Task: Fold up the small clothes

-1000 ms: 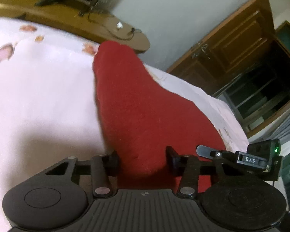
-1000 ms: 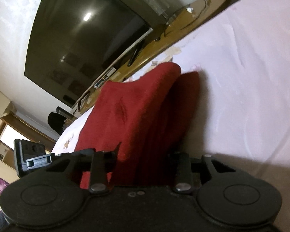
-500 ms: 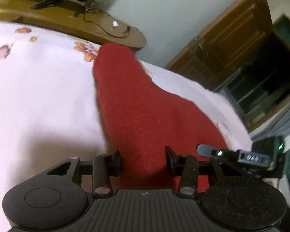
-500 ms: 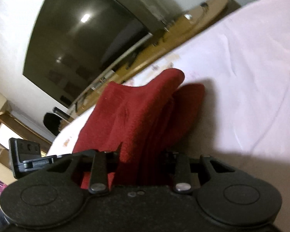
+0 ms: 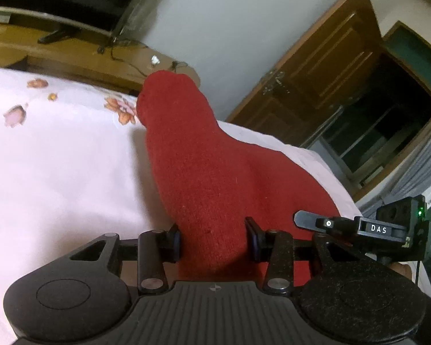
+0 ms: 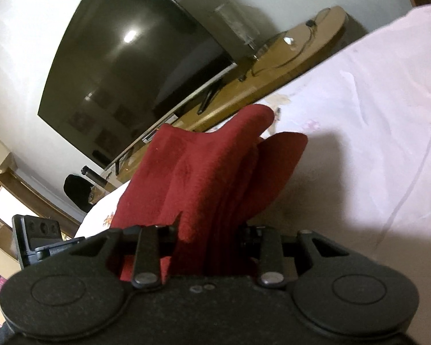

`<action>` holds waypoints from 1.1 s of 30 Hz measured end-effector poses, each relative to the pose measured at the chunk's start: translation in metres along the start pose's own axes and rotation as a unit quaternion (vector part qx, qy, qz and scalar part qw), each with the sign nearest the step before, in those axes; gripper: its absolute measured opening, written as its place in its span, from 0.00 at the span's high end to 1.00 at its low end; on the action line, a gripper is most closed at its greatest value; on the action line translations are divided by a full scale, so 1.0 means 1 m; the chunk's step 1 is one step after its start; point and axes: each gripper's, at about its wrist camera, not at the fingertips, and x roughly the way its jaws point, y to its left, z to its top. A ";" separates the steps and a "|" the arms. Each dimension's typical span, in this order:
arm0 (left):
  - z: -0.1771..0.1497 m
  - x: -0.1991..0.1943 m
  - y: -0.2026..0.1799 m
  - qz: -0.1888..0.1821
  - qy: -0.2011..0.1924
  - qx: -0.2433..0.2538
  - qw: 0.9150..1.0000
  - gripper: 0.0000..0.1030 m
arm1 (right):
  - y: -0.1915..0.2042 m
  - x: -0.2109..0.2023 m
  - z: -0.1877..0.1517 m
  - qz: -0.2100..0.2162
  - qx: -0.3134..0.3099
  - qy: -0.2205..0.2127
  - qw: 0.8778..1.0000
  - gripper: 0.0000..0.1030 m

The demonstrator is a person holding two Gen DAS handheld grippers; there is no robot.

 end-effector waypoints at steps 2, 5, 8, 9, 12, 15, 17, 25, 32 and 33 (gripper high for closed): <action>0.002 -0.016 0.000 -0.002 -0.005 0.008 1.000 0.59 | 0.016 -0.001 -0.002 -0.002 -0.007 -0.005 1.000 0.69; 0.006 -0.044 0.004 -0.002 -0.014 0.016 1.000 0.59 | 0.043 0.000 -0.008 -0.001 -0.017 -0.012 1.000 0.69; 0.010 -0.072 0.009 -0.002 -0.025 0.026 0.999 0.59 | 0.068 0.004 -0.013 0.004 -0.023 -0.019 1.000 0.69; 0.010 -0.082 0.012 -0.001 -0.027 0.028 0.999 0.59 | 0.076 0.007 -0.015 0.006 -0.026 -0.021 0.999 0.69; 0.010 -0.110 0.017 0.006 -0.036 0.030 0.999 0.59 | 0.100 0.015 -0.019 0.014 -0.033 -0.023 0.999 0.69; 0.009 -0.138 0.029 0.014 -0.045 0.031 0.998 0.59 | 0.121 0.025 -0.024 0.024 -0.042 -0.021 0.999 0.69; 0.008 -0.157 0.040 0.021 -0.050 0.028 0.998 0.59 | 0.135 0.035 -0.028 0.030 -0.049 -0.017 0.998 0.69; -0.008 -0.220 0.088 0.051 -0.058 0.002 0.997 0.59 | 0.179 0.083 -0.044 0.060 -0.064 0.015 0.996 0.69; -0.032 -0.257 0.141 0.072 -0.055 -0.038 0.995 0.59 | 0.205 0.134 -0.067 0.086 -0.070 0.059 0.992 0.69; -0.036 -0.260 0.149 0.075 -0.054 -0.044 0.995 0.59 | 0.209 0.141 -0.071 0.088 -0.070 0.065 0.992 0.69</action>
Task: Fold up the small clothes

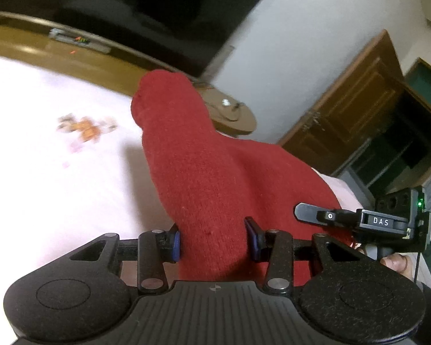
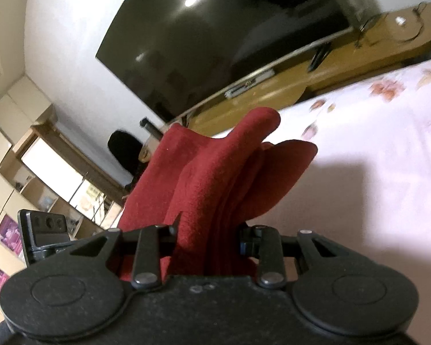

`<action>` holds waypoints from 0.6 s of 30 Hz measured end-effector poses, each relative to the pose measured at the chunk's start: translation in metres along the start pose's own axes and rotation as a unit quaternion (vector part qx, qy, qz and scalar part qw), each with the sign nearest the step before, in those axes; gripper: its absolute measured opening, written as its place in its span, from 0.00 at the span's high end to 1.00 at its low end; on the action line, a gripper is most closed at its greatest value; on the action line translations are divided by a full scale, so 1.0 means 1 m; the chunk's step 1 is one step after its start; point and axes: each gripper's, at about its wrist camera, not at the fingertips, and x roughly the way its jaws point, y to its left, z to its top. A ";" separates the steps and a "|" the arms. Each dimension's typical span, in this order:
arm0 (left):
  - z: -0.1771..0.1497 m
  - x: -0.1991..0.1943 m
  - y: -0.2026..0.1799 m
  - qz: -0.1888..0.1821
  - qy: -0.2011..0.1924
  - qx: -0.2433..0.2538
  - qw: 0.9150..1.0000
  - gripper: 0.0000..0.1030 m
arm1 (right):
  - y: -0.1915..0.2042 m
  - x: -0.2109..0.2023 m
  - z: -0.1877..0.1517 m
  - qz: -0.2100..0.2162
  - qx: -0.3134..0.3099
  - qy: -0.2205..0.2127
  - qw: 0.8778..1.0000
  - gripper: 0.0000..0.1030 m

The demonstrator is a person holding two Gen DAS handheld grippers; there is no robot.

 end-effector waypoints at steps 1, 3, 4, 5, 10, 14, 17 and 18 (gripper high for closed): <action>-0.002 -0.002 0.008 0.003 0.003 -0.006 1.000 0.59 | 0.003 0.009 -0.002 0.002 0.001 0.005 1.000 0.69; -0.008 -0.005 0.026 0.005 0.007 -0.022 1.000 0.59 | 0.006 0.023 -0.007 0.007 0.007 0.016 1.000 0.69; -0.011 -0.003 0.029 0.005 0.009 -0.026 1.000 0.59 | 0.008 0.029 -0.010 0.009 0.009 0.020 1.000 0.69; -0.015 -0.002 0.034 0.007 0.013 -0.031 0.999 0.59 | 0.008 0.037 -0.013 0.011 0.011 0.025 1.000 0.69; -0.028 0.003 0.062 0.007 0.025 -0.053 0.998 0.59 | 0.019 0.054 -0.030 0.014 0.019 0.043 0.999 0.69; -0.041 0.011 0.081 0.003 0.028 -0.074 0.997 0.59 | 0.016 0.067 -0.038 0.012 0.028 0.054 0.998 0.69; -0.051 0.014 0.096 -0.010 0.020 -0.100 0.995 0.58 | 0.010 0.073 -0.045 0.009 0.041 0.057 0.998 0.69; -0.055 0.015 0.102 -0.016 0.017 -0.109 0.994 0.58 | 0.006 0.074 -0.046 0.008 0.049 0.057 0.997 0.69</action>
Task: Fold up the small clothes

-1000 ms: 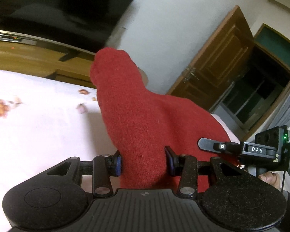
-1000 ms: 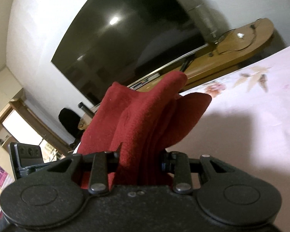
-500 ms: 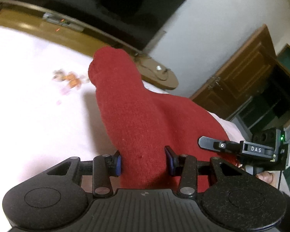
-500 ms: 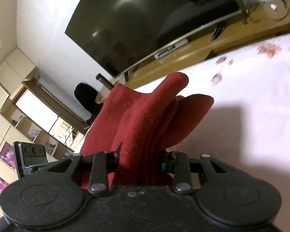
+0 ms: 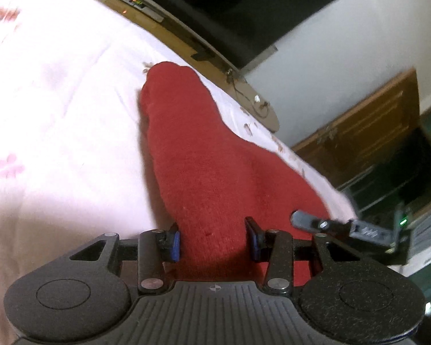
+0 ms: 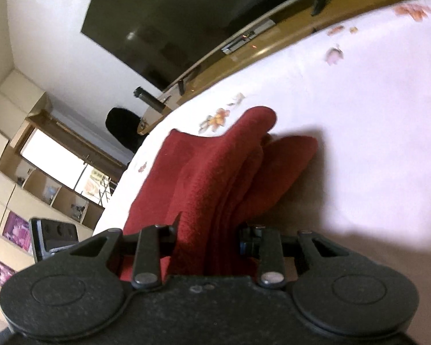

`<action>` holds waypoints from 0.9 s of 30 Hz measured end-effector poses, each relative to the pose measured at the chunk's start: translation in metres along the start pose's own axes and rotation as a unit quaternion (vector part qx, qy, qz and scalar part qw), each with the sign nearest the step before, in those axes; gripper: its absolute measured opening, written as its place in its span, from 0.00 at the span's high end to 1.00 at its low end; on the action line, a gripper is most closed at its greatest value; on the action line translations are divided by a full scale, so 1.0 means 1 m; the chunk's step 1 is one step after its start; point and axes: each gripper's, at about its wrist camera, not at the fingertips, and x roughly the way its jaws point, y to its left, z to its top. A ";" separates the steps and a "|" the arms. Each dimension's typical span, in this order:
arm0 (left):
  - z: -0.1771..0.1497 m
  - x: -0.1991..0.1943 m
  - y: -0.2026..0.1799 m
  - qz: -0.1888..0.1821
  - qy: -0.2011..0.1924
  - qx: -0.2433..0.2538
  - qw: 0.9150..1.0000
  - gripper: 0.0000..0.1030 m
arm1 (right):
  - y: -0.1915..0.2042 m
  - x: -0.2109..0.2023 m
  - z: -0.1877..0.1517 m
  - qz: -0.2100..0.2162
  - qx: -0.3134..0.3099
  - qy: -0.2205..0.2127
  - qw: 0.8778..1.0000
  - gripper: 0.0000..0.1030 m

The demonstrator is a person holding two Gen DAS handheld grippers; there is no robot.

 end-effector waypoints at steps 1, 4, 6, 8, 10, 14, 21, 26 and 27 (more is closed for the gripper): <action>-0.002 0.002 0.004 -0.006 -0.001 -0.009 1.000 0.56 | -0.005 0.002 0.000 -0.003 0.007 0.002 1.000 0.69; -0.009 0.009 0.016 -0.018 -0.007 -0.024 1.000 0.50 | -0.022 0.009 -0.008 -0.020 0.022 0.020 0.999 0.67; -0.010 0.010 0.014 -0.012 -0.011 -0.021 1.000 0.47 | -0.032 0.008 -0.011 -0.006 0.045 0.016 0.999 0.67; -0.011 0.004 0.006 0.014 -0.017 -0.004 1.000 0.39 | -0.031 0.005 -0.012 -0.008 0.047 0.014 0.999 0.64; -0.008 -0.011 -0.001 0.050 -0.031 0.021 0.998 0.36 | -0.025 -0.004 -0.010 -0.022 0.037 0.004 0.999 0.56; 0.002 -0.043 -0.023 0.099 -0.094 0.072 0.988 0.36 | -0.003 -0.041 0.001 -0.063 -0.023 -0.050 0.997 0.60; 0.024 0.013 -0.067 0.100 -0.066 0.168 0.979 0.36 | 0.050 -0.017 0.019 -0.095 -0.164 -0.051 0.981 0.69; 0.027 0.049 -0.048 0.150 -0.038 0.161 0.975 0.37 | 0.051 0.037 0.026 -0.186 -0.202 -0.007 0.962 0.78; 0.026 0.053 -0.048 0.152 -0.037 0.162 0.974 0.36 | 0.046 0.042 0.023 -0.203 -0.211 0.001 0.956 0.78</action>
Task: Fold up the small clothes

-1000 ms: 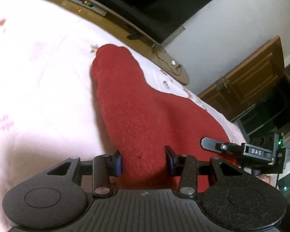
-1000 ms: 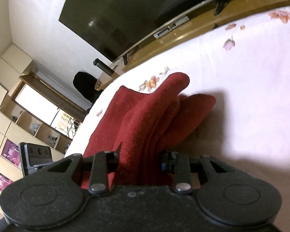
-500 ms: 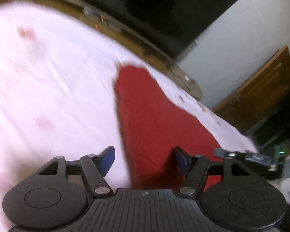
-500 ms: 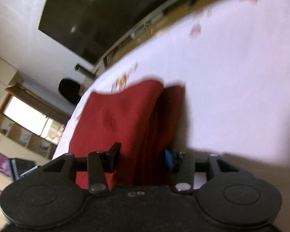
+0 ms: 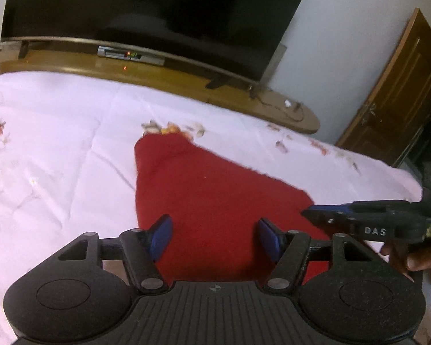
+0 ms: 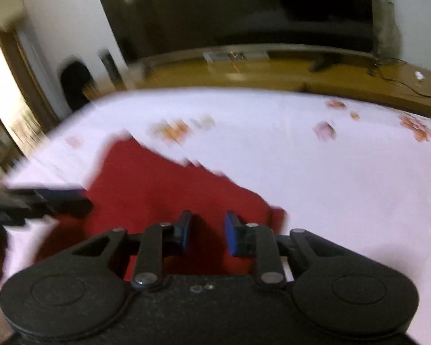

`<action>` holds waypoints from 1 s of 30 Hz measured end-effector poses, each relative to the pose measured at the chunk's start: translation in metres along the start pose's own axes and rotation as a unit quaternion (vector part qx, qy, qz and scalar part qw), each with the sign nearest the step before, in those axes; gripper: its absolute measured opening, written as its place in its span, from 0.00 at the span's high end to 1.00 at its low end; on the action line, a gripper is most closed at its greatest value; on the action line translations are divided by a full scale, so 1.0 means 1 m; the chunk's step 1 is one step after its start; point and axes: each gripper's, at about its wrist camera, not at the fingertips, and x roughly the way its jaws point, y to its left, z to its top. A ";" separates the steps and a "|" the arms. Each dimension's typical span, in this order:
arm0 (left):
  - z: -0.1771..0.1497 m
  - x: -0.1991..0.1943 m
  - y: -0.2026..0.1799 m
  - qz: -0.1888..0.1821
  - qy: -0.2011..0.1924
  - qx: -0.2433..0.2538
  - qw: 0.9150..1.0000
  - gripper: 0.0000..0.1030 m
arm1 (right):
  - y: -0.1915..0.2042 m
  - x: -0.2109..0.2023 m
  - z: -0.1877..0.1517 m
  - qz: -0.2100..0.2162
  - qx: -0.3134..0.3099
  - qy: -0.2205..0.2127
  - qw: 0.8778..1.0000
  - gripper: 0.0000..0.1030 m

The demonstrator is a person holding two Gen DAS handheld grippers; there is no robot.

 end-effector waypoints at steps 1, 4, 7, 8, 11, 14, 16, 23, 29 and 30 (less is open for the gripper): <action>0.001 0.005 0.000 -0.001 -0.001 0.001 1.000 0.36 | -0.002 0.001 -0.004 -0.006 -0.009 -0.003 1.000 0.78; -0.004 0.008 0.003 -0.003 -0.005 0.000 1.000 0.36 | -0.010 -0.001 -0.012 -0.019 -0.008 -0.001 1.000 0.79; -0.007 -0.009 0.004 0.002 -0.009 0.005 1.000 0.36 | -0.007 -0.001 -0.011 -0.026 -0.019 0.007 0.999 0.78; -0.006 -0.017 0.003 0.004 -0.014 0.006 1.000 0.36 | -0.005 -0.003 -0.009 -0.029 -0.026 0.010 0.999 0.78; -0.014 -0.054 0.003 -0.010 -0.040 -0.002 0.999 0.36 | 0.000 -0.024 -0.009 -0.027 -0.025 -0.003 0.999 0.73; -0.037 -0.079 -0.001 -0.008 -0.047 -0.003 0.999 0.36 | 0.011 -0.059 -0.027 0.004 -0.032 -0.027 0.999 0.73; -0.053 -0.082 -0.003 -0.005 -0.034 0.000 0.999 0.36 | 0.020 -0.072 -0.042 0.012 -0.043 -0.031 0.999 0.73; -0.082 -0.087 -0.004 0.016 -0.011 -0.017 1.000 0.36 | 0.027 -0.068 -0.066 -0.023 -0.040 -0.002 0.999 0.75; -0.095 -0.134 -0.025 0.044 -0.050 -0.022 0.998 0.17 | 0.029 -0.118 -0.067 -0.007 -0.010 -0.053 0.999 0.59; -0.100 -0.145 -0.033 0.064 -0.060 -0.030 0.996 0.09 | 0.028 -0.127 -0.071 -0.005 0.001 -0.057 0.998 0.48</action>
